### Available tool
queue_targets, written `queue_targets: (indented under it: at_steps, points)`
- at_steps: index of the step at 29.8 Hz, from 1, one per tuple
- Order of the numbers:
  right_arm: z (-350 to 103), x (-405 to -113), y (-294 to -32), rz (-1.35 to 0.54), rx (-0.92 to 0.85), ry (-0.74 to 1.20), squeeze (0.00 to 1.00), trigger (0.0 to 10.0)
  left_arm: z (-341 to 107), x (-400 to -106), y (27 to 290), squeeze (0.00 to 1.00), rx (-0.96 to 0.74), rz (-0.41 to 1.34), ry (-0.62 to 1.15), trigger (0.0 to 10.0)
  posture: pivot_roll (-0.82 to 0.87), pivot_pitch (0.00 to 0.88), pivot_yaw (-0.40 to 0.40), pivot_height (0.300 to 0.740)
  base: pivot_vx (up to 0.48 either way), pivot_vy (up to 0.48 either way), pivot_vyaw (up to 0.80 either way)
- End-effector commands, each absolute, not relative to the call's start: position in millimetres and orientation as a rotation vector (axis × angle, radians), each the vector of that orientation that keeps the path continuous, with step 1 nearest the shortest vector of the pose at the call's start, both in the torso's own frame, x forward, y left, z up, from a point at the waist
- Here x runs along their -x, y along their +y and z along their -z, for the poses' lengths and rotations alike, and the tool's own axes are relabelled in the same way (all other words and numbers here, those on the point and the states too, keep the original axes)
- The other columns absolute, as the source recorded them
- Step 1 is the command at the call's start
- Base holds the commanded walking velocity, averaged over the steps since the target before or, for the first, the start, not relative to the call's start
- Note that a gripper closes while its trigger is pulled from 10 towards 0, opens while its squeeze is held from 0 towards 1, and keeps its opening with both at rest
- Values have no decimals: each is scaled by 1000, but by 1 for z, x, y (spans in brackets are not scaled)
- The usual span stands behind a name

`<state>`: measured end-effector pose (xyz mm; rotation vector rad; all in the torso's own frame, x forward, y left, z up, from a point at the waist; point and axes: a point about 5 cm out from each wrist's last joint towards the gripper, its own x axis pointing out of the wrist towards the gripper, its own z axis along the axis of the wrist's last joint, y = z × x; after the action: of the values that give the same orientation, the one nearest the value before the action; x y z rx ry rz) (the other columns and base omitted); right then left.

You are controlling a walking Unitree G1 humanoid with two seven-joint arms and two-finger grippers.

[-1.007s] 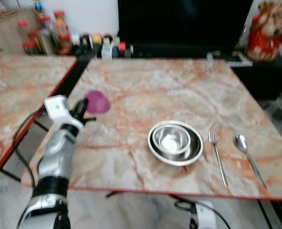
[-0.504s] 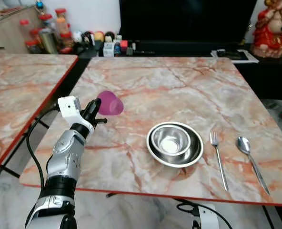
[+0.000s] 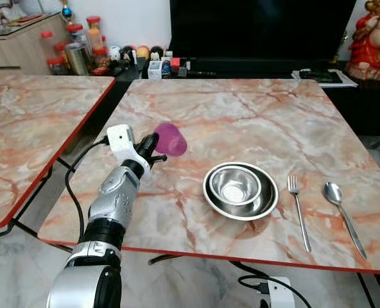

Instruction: Setting the table

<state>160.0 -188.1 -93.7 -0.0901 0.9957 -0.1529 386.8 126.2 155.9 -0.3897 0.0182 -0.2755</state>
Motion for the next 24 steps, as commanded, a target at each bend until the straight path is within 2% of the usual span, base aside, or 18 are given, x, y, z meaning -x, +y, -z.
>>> queue_targets:
  at_steps: [1,6,24]
  points:
    - [95,-158,-185,173,62,993,0,10000,-167,-395,116,0,349,285,36,10000,-20,0,74,740,0,0,0]
    - [98,-149,-186,198,46,1008,0,10000,-165,-402,107,0,244,268,163,10000,-37,0,96,740,0,0,0]
    - [98,-147,-189,223,37,1008,0,10000,-159,-403,92,0,183,300,333,10000,-44,0,104,740,0,0,0]
